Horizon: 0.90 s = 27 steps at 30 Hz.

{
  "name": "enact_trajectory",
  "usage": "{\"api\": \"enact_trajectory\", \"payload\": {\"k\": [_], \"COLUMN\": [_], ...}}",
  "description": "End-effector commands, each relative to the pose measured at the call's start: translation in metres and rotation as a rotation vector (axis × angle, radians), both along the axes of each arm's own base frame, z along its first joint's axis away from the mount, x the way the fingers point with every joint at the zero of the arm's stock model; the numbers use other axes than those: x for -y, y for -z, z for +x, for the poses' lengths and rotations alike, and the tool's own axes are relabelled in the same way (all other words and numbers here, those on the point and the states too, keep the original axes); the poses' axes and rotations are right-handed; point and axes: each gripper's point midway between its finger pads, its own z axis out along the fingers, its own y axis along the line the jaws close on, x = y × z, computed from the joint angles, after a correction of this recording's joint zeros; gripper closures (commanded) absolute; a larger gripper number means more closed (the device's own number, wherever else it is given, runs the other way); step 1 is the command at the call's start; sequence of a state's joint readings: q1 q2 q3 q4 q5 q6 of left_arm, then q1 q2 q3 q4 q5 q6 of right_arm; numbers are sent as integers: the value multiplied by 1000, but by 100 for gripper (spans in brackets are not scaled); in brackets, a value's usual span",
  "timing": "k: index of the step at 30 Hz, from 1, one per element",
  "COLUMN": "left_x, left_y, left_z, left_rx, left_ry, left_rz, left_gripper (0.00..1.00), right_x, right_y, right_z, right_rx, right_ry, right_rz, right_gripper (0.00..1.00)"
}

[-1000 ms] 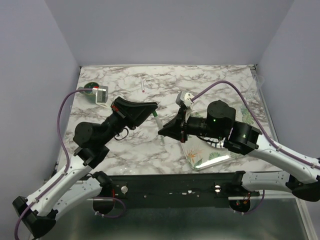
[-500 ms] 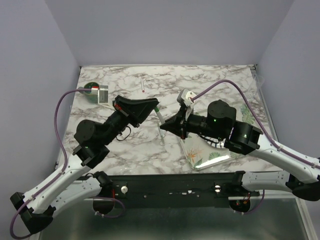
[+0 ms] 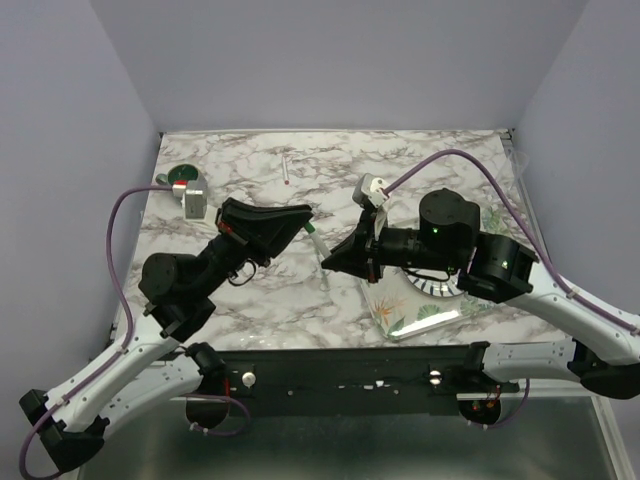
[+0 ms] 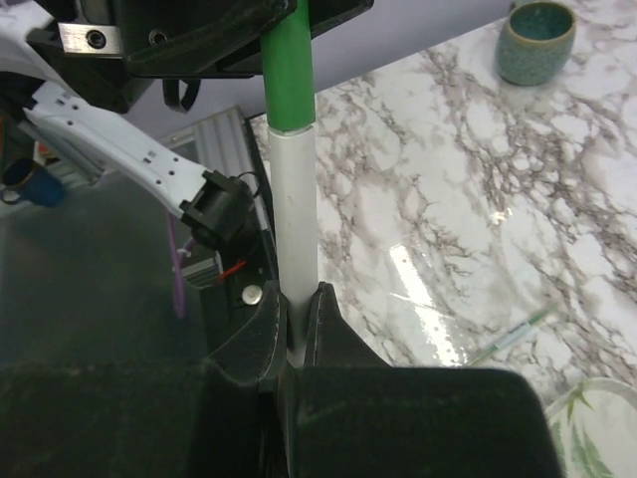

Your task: Insert the pens into the pen caps

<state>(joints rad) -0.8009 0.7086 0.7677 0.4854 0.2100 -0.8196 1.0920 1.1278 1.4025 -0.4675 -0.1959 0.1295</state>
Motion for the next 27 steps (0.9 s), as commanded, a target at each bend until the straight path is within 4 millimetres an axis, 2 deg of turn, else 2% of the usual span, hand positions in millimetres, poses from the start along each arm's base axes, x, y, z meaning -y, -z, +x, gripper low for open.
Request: {"api": "enact_trajectory", "payload": {"k": [1,5,8,9,12,13,14,16,17,19,23,27], "left_x": [43,44,46,47,46,47,47,47,48,46,47,49], "left_y": [131,134,149,150,158,163,167,168,167,179,164,152], "left_z": [-60,-60,-59,-60,-57,-57,-56,-56,-55,-50,-48,-39], "left_rx": [-262,-288,-355,-368,-424,-430,-442,-462,-454,-494,-432,-357], "left_ry": [431,431,441,447,431,427,423,421,414,371,340,287], "left_rz": [350,364,418,415,446,469,487,480,484,533,518,491], "left_gripper": [100,100,100,100,100,100,100,100,100,100,100,100], "right_x": [39,36,40,46,42,46,40,43,47,50,52,48], "right_y": [-213,-212,-212,-220,-219,-226,-218,-215,-219,-223,-229,-233], "right_z": [6,9,18,20,15,16,24,33,32,33,34,25], "right_rx": [232,236,319,379,453,484,477,506,518,537,507,427], "right_ry": [101,106,160,185,140,156,171,221,228,239,258,208], "right_rz": [684,701,656,646,604,602,560,535,552,544,571,654], "right_gripper": [99,99,99,99,99,99,99,99,99,99,99,99]}}
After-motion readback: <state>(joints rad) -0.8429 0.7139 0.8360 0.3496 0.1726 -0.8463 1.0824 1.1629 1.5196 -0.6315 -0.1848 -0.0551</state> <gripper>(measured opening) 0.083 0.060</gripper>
